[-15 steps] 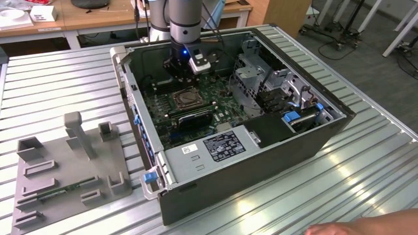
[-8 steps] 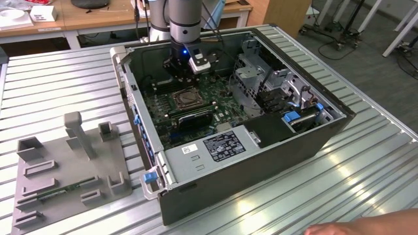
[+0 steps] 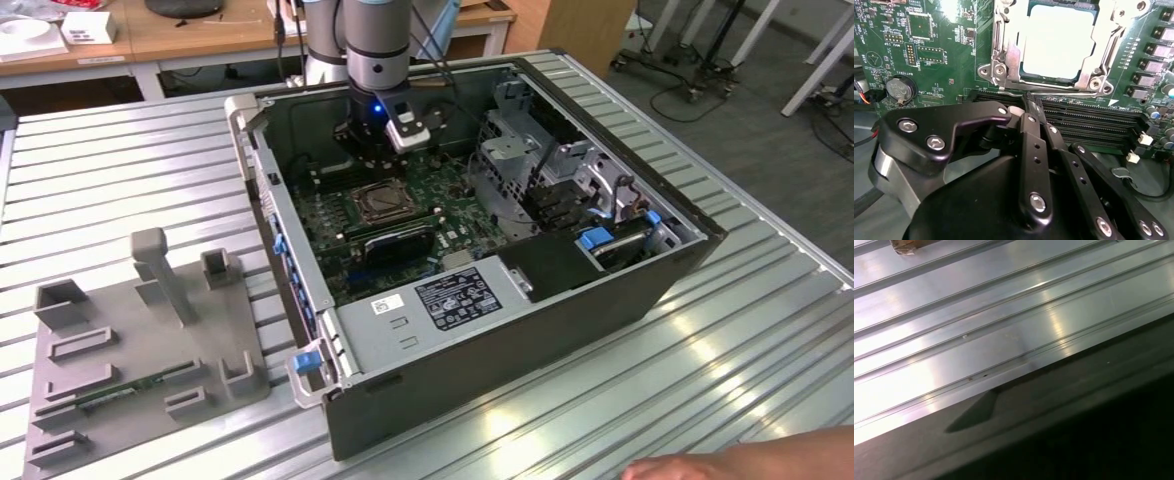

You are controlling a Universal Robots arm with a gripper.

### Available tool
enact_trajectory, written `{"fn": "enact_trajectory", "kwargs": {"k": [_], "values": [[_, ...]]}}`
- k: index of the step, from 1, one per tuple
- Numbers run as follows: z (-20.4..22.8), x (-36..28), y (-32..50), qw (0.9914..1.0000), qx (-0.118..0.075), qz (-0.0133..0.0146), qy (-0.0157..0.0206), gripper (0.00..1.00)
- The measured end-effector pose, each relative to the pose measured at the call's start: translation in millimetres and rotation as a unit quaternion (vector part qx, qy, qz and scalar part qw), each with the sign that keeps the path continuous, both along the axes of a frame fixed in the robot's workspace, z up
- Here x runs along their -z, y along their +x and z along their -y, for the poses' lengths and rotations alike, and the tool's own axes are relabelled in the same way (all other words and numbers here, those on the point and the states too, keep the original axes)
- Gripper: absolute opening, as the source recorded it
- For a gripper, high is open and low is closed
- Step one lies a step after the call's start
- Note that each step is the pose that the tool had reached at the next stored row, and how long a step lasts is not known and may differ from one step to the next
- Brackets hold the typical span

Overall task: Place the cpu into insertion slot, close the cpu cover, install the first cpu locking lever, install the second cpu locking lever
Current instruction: 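Install the first cpu locking lever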

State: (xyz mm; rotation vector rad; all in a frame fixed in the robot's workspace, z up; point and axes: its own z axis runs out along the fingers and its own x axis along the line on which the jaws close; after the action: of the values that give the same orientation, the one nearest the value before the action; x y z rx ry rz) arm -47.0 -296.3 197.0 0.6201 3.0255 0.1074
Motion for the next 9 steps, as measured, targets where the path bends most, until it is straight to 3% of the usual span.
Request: {"fn": "enact_trajectory", "kwargs": {"k": [6, 9], "values": [[-0.1, 0.0, -0.1, 1.00000, -0.001, 0.0012, 0.0002, 0.11], [0.0, -3.6, -0.1, 1.00000, -0.001, 0.0011, 0.0001, 0.11]]}}
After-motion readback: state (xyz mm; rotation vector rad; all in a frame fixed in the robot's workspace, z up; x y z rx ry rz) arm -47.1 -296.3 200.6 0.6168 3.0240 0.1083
